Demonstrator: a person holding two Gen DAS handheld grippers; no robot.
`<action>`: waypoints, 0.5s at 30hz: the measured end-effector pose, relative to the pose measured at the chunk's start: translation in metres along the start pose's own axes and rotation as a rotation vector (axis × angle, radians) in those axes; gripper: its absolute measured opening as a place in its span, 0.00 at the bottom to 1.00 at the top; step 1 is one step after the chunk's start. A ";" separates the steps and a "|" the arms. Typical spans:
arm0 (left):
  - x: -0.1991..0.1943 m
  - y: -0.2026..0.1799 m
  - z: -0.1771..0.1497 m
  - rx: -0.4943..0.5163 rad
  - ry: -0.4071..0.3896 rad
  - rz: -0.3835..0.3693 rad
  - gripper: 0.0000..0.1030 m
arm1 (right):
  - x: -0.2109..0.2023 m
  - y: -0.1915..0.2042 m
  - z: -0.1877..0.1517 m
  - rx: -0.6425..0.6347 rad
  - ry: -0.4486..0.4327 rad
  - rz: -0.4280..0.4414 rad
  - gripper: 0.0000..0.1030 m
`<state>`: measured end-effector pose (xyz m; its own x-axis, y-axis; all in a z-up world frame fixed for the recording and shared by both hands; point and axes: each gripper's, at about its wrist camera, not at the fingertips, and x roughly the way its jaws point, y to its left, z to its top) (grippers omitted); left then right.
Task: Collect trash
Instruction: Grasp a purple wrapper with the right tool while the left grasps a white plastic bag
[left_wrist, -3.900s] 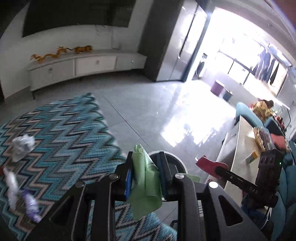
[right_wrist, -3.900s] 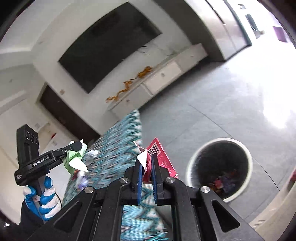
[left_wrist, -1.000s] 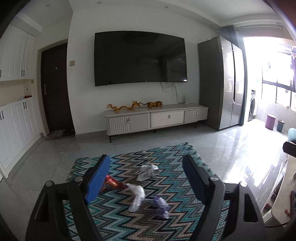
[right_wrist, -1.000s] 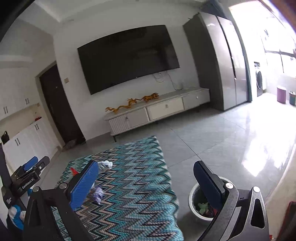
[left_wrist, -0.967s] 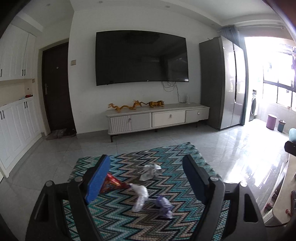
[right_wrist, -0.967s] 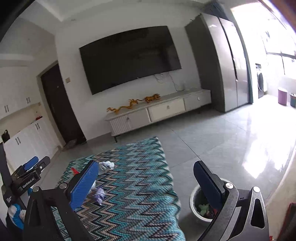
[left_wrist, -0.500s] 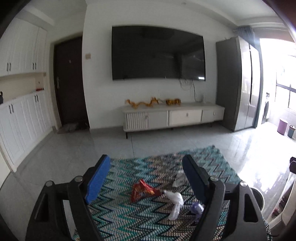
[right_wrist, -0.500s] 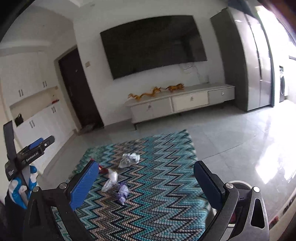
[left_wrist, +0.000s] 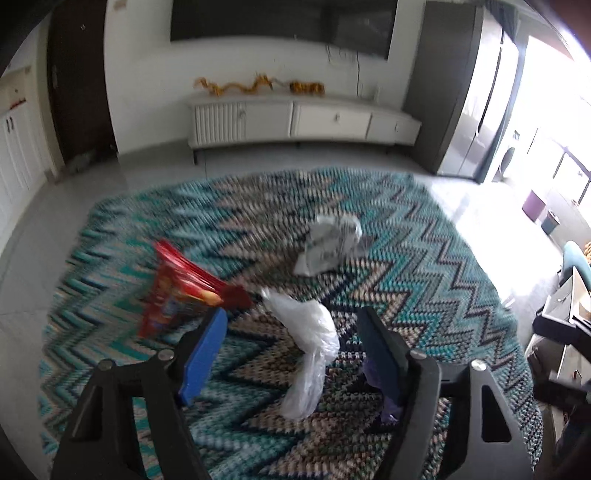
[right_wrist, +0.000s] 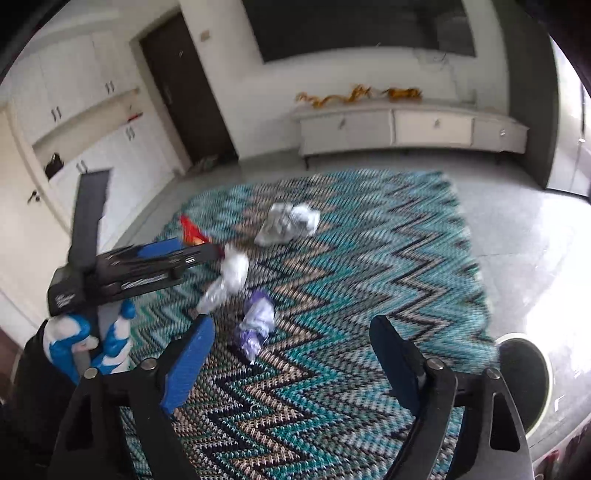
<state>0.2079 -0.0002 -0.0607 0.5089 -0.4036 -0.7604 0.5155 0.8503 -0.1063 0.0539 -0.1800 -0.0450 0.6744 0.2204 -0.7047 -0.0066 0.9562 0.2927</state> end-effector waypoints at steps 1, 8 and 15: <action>0.007 -0.001 0.000 -0.001 0.015 -0.002 0.66 | 0.005 0.002 -0.001 -0.004 0.014 0.008 0.79; 0.042 0.002 -0.007 -0.018 0.091 -0.046 0.49 | 0.060 0.015 -0.001 -0.055 0.116 0.064 0.68; 0.049 0.007 -0.018 -0.029 0.107 -0.075 0.29 | 0.096 0.022 -0.004 -0.068 0.180 0.088 0.47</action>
<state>0.2241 -0.0080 -0.1095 0.3924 -0.4292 -0.8135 0.5282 0.8292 -0.1827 0.1157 -0.1373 -0.1093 0.5266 0.3288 -0.7839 -0.1136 0.9411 0.3185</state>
